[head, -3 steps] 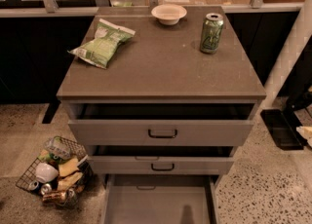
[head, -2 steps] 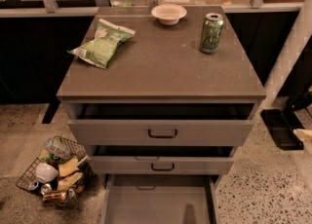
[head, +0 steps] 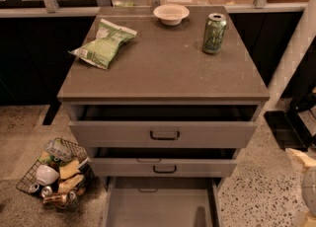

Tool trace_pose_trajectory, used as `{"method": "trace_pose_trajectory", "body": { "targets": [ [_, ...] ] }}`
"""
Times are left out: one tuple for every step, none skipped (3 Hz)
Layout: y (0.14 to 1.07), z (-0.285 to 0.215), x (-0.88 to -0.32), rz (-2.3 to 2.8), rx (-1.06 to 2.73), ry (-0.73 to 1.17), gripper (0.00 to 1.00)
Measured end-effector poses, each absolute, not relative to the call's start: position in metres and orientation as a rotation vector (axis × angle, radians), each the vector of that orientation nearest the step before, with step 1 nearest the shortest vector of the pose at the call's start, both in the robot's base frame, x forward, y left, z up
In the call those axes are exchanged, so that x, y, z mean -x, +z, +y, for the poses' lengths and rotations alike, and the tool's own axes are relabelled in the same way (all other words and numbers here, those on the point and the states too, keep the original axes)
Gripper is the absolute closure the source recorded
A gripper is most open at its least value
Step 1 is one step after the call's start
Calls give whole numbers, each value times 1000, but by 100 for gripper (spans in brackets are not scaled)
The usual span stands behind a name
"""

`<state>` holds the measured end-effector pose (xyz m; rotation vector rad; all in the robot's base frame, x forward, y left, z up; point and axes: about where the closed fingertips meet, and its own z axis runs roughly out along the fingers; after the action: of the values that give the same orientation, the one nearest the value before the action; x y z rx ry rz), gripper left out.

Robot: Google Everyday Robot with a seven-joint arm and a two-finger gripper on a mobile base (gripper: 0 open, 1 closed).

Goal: Close bottom drawer

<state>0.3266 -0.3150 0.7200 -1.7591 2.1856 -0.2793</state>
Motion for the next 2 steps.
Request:
{"method": "trace_pose_trajectory", "body": {
  "targets": [
    [675,-307,-323,2169,1769,-283,0],
    [635,-294,-307,2146,1831,-320,0]
  ]
}}
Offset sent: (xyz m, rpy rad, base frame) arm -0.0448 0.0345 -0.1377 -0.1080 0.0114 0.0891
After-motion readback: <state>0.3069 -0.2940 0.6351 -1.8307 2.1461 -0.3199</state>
